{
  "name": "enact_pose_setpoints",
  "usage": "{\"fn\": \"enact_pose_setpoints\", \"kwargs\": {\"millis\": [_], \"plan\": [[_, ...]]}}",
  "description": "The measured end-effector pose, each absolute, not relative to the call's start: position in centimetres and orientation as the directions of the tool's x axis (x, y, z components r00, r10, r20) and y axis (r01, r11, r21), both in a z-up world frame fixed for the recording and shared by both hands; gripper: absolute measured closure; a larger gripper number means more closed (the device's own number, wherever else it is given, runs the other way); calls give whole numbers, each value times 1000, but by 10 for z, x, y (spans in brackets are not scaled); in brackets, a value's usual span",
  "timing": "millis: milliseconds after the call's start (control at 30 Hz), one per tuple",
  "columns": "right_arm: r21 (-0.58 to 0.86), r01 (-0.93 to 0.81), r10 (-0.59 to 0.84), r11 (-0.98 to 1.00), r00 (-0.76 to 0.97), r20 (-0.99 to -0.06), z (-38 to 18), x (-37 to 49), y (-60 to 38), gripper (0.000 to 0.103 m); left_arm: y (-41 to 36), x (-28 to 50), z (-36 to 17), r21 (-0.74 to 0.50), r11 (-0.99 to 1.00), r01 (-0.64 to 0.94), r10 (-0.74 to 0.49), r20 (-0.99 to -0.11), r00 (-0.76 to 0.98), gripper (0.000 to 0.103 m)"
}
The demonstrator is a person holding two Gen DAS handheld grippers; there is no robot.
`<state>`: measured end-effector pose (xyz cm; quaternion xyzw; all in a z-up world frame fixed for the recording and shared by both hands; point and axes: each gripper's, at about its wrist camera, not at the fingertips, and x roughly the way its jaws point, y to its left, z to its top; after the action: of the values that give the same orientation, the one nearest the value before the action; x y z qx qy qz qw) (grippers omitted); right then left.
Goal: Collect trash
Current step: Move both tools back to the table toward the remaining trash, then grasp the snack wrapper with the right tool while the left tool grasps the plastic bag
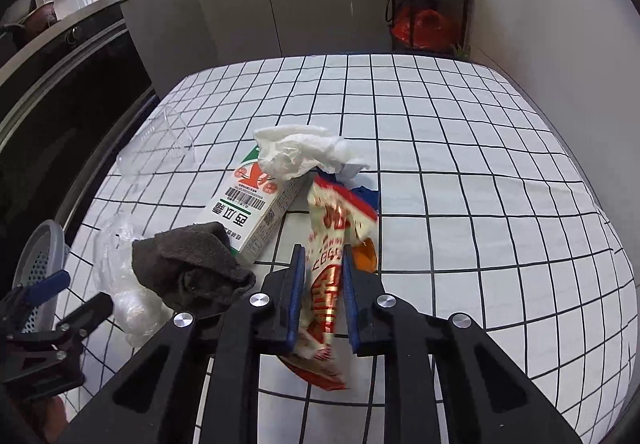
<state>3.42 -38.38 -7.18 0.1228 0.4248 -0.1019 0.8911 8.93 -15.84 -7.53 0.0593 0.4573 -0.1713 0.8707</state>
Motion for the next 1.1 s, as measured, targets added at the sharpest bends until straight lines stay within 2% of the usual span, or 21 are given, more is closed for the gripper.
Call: {"fn": "enact_pose_setpoints", "kwargs": {"millis": [333,433,500,667,767,833,1000,1100], "plan": [[158,294,-60,943,616,-786,-71,26,-384,85,-178,89,-91,-9,925,379,-226,-816,532,9],[185,282,-33,942,623,-781,-70,23,-388,85,-177,90,-94,-51,921,386,-260,-819,511,17],[192,269,-20,944,626,-780,-70,21,-389,85,-176,92,-96,-73,919,388,-276,-823,497,26],[234,241,33,942,625,-780,-75,19,-390,82,-169,98,-102,-129,925,358,-295,-837,460,31],[218,228,35,949,611,-791,-82,22,-381,66,-168,96,-100,-119,928,353,-286,-834,471,31],[212,226,34,951,603,-797,-87,25,-375,41,-168,95,-98,-114,929,353,-283,-832,477,31],[173,247,-4,953,582,-813,-94,32,-365,33,-166,92,-94,-106,929,355,-281,-826,488,29],[169,269,-10,948,557,-831,-98,37,-365,32,-163,92,-95,-103,930,353,-276,-830,484,29]]}}
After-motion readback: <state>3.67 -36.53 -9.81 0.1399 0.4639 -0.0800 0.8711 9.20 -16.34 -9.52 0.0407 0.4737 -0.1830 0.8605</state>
